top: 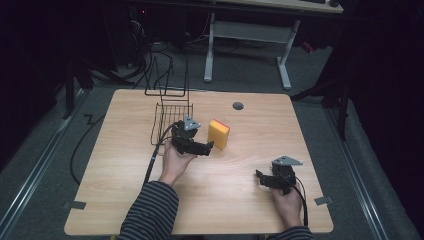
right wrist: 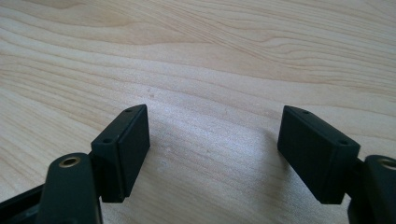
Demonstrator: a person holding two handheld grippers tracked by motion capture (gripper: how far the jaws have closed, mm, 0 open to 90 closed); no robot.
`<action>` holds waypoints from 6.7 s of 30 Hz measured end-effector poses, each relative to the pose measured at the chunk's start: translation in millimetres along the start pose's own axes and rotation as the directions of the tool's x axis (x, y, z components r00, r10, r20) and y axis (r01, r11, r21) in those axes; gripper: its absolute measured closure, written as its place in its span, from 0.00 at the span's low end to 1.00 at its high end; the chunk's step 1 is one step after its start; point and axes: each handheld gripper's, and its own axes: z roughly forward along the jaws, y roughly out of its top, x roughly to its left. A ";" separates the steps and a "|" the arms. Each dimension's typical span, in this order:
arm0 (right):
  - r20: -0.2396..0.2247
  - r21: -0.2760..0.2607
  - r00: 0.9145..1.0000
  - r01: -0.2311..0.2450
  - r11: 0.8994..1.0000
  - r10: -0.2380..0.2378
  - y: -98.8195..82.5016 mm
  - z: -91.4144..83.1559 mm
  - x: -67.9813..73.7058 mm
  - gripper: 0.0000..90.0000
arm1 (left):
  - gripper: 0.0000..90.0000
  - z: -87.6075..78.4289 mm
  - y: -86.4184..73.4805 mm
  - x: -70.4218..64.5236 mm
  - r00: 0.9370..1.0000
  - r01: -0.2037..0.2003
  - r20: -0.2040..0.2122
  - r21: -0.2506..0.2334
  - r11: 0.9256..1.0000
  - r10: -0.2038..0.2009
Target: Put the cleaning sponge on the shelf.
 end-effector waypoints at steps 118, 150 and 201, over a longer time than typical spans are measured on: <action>0.000 0.001 1.000 0.002 1.000 -0.002 -0.1 -0.2 0.1 0.28 | 0.27 84.8 10.0 -15.7 1.000 -0.010 -0.008 0.047 0.999 0.010; 0.001 0.000 1.000 0.003 1.000 -0.003 -0.1 0.0 0.0 0.28 | 0.27 42.7 22.4 -9.7 0.999 -0.042 0.013 -0.006 0.999 0.042; 0.000 0.000 1.000 0.003 1.000 -0.003 0.0 0.1 0.0 0.28 | 0.27 -8.5 15.8 34.7 0.988 -0.013 -0.152 -0.075 0.997 0.002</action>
